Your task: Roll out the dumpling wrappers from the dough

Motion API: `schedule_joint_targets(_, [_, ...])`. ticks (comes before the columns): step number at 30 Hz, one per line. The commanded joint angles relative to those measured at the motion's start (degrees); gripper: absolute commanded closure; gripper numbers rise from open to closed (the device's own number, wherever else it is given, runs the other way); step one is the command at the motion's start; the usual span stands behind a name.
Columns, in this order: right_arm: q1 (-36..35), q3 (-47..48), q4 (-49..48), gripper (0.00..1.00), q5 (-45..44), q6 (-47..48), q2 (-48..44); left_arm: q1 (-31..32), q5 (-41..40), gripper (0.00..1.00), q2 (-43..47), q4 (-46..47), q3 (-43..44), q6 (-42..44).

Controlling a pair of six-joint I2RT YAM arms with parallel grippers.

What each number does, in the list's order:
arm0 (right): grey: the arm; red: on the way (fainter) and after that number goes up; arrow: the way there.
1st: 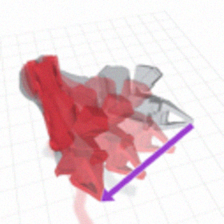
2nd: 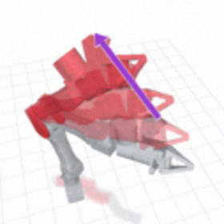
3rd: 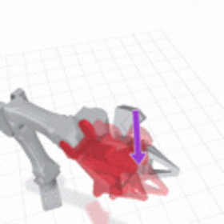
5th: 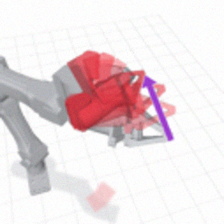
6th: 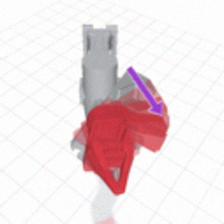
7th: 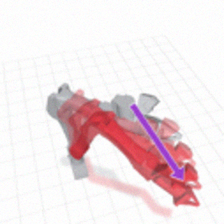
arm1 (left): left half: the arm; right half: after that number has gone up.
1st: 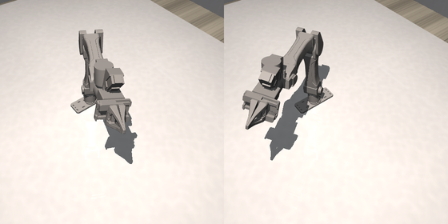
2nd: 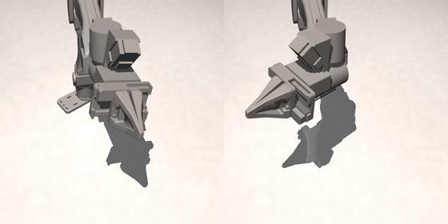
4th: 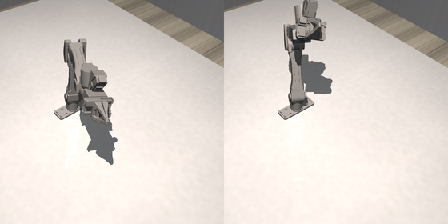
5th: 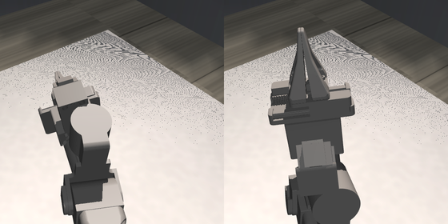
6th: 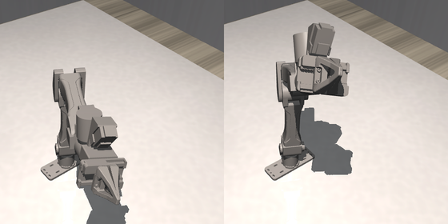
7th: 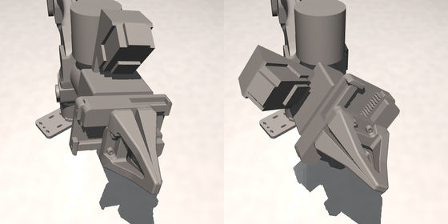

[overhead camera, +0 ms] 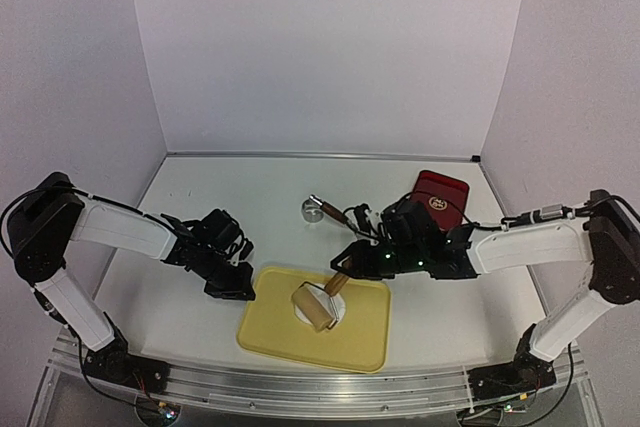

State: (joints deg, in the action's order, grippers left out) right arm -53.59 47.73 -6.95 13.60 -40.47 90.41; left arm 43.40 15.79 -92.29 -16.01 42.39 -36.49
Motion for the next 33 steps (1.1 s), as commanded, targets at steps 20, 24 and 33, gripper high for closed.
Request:
schedule_joint_targets(20, [-2.4, -1.1, 25.9, 1.0, -4.9, 7.3, 12.7, -0.3, -3.1, 1.0, 0.2, -0.4, -1.1, -0.6])
schedule_joint_targets(24, [1.1, -3.9, 27.6, 1.0, -6.8, 7.3, 7.7, -0.3, -3.4, 1.0, 0.9, -0.7, -1.7, -0.7])
schedule_joint_targets(33, [7.8, -8.6, 29.8, 1.0, -5.7, 9.3, 0.9, -0.3, -3.2, 1.0, 0.2, -0.9, -1.2, -0.3])
